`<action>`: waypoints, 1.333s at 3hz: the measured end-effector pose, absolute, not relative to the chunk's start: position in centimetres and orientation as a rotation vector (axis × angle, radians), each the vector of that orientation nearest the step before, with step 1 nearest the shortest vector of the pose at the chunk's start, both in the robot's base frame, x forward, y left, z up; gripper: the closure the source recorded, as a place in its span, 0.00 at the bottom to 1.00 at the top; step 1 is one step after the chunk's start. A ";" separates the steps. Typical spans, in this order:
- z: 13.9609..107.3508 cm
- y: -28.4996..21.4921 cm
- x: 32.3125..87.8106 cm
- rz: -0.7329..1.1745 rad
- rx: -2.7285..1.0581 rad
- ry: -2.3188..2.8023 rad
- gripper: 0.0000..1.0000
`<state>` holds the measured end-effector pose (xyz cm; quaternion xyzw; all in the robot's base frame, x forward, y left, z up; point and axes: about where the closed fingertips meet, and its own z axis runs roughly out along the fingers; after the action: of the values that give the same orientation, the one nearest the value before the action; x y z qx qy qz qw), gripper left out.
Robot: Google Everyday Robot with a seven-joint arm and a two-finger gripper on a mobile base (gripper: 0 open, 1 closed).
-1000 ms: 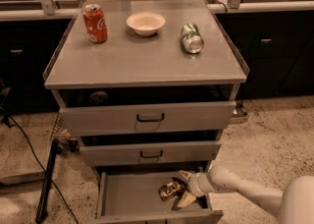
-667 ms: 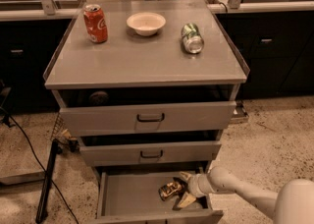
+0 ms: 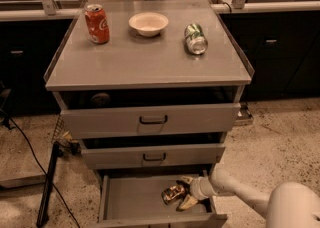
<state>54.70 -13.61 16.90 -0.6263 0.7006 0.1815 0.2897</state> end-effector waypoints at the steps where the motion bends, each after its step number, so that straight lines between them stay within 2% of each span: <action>1: 15.8 -13.3 55.0 0.500 -1.680 1.873 0.24; 4: 13.3 -11.1 55.5 0.568 -1.708 1.849 0.27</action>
Offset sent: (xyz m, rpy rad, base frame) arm 0.0095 0.0104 -0.0330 0.0078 0.0386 0.0344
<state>55.52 -11.06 13.25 -0.6361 0.6884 0.2117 0.2769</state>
